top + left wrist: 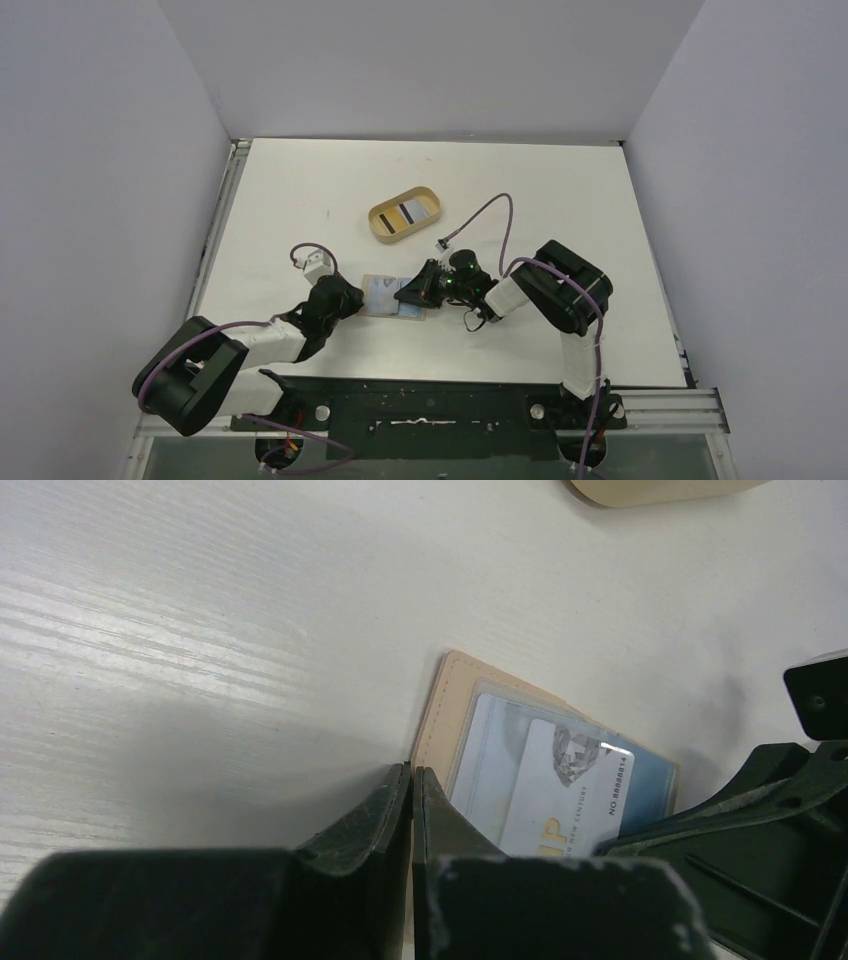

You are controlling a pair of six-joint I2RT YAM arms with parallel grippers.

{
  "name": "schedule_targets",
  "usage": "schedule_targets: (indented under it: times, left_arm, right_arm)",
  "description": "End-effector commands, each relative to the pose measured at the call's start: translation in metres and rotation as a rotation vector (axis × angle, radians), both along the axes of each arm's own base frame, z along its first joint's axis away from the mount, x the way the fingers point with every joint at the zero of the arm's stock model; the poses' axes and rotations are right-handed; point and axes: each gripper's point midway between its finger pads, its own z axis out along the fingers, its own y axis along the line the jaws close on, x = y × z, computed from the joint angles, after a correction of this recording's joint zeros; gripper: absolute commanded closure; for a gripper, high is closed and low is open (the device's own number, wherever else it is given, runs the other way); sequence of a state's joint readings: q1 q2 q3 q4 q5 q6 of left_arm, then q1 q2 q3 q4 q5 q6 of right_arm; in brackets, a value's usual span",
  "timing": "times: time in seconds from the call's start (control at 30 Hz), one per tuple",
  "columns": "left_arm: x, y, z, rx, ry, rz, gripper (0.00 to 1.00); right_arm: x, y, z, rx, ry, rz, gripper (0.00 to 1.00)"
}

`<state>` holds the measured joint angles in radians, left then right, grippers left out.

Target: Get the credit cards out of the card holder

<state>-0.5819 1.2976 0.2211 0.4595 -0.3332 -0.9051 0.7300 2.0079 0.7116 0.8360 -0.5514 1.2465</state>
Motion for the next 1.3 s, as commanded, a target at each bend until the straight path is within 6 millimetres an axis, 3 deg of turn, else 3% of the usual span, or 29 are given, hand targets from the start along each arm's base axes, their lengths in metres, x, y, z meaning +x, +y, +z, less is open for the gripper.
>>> schedule_targets:
  times: [0.0, 0.17, 0.5, 0.63, 0.77, 1.07, 1.27]
  left_arm:
    - [-0.008, 0.007, -0.010, 0.045, 0.030, -0.008, 1.00]
    - [-0.007, 0.007, -0.010, 0.045, 0.030, -0.007, 1.00]
    - [-0.007, 0.006, -0.010, 0.046, 0.031, -0.009, 1.00]
    - [-0.007, 0.007, -0.008, 0.050, 0.030, -0.008, 1.00]
    - [-0.007, 0.008, -0.008, 0.053, 0.029, -0.009, 1.00]
    - [-0.007, 0.008, -0.005, 0.056, 0.024, -0.013, 1.00]
    - [-0.007, 0.008, -0.004, 0.056, 0.021, -0.015, 1.00]
  right_arm:
    - [0.009, -0.015, 0.022, 0.018, -0.065, -0.028, 1.00]
    - [0.007, -0.029, 0.019, -0.007, -0.061, -0.033, 1.00]
    - [0.008, -0.030, 0.013, -0.031, -0.054, -0.030, 1.00]
    - [0.004, -0.041, 0.018, -0.065, -0.056, -0.025, 1.00]
    - [0.005, -0.063, 0.033, -0.134, -0.084, -0.024, 1.00]
    - [0.047, -0.102, 0.111, -0.224, -0.255, 0.013, 1.00]
    - [0.077, -0.120, 0.133, -0.317, -0.318, 0.065, 1.00]
